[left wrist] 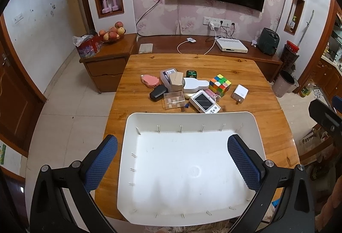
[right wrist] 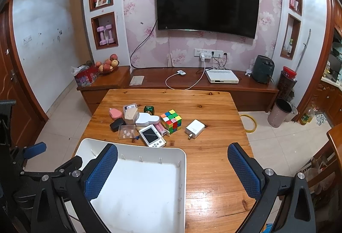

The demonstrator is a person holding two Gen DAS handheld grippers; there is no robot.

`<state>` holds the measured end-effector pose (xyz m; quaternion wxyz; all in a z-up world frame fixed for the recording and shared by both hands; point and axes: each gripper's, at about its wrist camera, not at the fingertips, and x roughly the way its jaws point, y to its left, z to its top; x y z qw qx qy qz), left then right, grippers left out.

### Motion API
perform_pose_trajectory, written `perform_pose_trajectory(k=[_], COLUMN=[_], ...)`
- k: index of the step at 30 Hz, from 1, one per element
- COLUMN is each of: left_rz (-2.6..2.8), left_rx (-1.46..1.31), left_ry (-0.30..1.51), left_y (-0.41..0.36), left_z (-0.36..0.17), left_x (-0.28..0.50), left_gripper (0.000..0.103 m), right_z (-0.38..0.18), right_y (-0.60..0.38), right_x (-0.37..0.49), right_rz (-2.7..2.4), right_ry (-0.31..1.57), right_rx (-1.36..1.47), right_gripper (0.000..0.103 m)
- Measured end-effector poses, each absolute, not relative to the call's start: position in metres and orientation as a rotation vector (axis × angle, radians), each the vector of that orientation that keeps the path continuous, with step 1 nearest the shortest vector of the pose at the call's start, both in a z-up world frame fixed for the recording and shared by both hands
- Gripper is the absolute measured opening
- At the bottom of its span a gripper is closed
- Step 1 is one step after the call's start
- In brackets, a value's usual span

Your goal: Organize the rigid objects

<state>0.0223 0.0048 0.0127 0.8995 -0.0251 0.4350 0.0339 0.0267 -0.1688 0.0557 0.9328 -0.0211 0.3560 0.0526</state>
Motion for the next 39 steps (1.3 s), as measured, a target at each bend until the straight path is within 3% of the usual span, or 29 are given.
perform_pose_trajectory(k=[39], left_rz=[0.090], left_rx=[-0.069], left_ry=[0.904], left_y=[0.010], left_z=[0.017], left_x=[0.024], left_gripper=[0.102], right_z=[0.045], right_y=[-0.168], right_x=[0.034], right_rz=[0.122], right_ry=[0.757], right_rx=[-0.037], right_gripper=[0.103])
